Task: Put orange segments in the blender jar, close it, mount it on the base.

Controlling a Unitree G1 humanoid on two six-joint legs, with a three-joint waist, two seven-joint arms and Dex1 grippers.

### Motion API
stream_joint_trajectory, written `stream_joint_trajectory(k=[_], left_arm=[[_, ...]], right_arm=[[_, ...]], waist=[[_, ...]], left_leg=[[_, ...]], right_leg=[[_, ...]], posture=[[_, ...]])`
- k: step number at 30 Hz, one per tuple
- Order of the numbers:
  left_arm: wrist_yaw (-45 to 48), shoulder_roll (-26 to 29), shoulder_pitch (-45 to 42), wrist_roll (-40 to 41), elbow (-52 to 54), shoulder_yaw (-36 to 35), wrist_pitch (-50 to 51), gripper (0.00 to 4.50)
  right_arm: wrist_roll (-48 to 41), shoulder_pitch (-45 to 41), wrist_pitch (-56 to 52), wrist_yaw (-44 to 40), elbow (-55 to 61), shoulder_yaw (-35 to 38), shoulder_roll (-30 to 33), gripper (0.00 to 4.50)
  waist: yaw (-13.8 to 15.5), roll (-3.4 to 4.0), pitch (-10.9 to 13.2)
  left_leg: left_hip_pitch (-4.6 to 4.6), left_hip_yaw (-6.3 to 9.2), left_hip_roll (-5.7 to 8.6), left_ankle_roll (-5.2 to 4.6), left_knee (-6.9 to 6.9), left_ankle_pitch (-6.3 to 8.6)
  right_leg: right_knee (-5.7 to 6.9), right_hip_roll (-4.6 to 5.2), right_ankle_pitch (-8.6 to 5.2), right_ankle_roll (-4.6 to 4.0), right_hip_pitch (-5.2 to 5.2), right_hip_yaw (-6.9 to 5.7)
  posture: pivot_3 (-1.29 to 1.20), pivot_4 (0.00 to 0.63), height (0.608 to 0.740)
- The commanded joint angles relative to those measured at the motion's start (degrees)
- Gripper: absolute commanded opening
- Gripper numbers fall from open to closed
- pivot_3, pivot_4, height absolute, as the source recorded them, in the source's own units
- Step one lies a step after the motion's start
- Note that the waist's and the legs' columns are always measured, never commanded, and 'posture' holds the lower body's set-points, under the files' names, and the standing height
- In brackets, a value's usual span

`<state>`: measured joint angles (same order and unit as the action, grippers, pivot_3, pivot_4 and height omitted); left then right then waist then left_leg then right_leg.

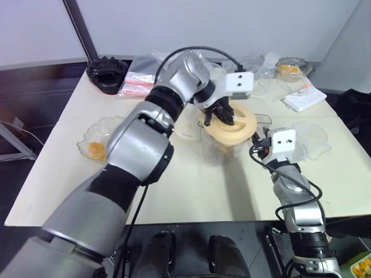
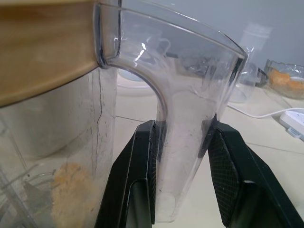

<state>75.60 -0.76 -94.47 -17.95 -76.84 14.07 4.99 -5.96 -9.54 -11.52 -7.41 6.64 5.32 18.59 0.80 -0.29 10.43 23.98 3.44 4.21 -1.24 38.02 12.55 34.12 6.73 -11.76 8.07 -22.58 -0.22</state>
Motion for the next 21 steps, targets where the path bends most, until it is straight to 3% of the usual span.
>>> stream_joint_trajectory(k=[1,7,17,18,21], left_arm=[[-7.73,-3.24,2.31,0.63,-1.44,-1.46,3.35,0.24],[-14.39,-3.84,2.38,1.63,-1.21,-4.34,8.81,0.24],[-10.67,-3.16,2.79,1.5,-0.69,-4.02,6.46,0.24],[-10.35,-2.97,2.41,1.91,-0.63,-4.42,6.47,1.26],[-8.95,-2.08,-0.13,4.29,-0.12,-6.74,6.52,2.6]], right_arm=[[2.04,-0.52,0.25,-1.68,1.37,-2.45,0.11,0.98],[2.1,-0.37,0.06,-2.05,1.35,-2.47,-0.08,0.98],[2.13,-1.13,0.45,-2.95,0.05,-2.46,0.22,0.98],[2.16,-1.15,0.43,-3.05,0.01,-2.47,0.3,0.98],[2.37,-1.07,0.31,-3.65,-0.2,-2.65,0.83,0.98]], waist=[[0.02,0.06,-0.04],[0.13,0.18,-0.11],[0.02,0.21,-0.14],[-0.11,0.21,-0.14],[-0.39,0.24,-0.12]], left_leg=[[-0.01,0.0,0.0,0.0,0.0,0.0],[-0.01,0.03,0.05,0.0,0.0,0.0],[0.09,0.09,0.04,0.01,-0.01,0.02],[0.11,0.09,0.04,0.0,-0.02,0.02],[0.41,0.1,0.0,0.0,-0.02,0.02]], right_leg=[[0.0,0.0,-0.01,0.01,0.01,0.0],[-0.02,0.04,-0.06,0.08,0.1,-0.01],[-0.15,0.1,-0.1,0.11,0.2,-0.03],[-0.15,0.11,-0.1,0.11,0.18,-0.03],[-0.14,0.1,-0.1,0.1,-0.19,-0.04]], posture=[[0.0,0.15,0.74],[0.0,0.15,0.74],[0.0,0.15,0.74],[0.0,0.15,0.74],[0.0,0.15,0.74]])
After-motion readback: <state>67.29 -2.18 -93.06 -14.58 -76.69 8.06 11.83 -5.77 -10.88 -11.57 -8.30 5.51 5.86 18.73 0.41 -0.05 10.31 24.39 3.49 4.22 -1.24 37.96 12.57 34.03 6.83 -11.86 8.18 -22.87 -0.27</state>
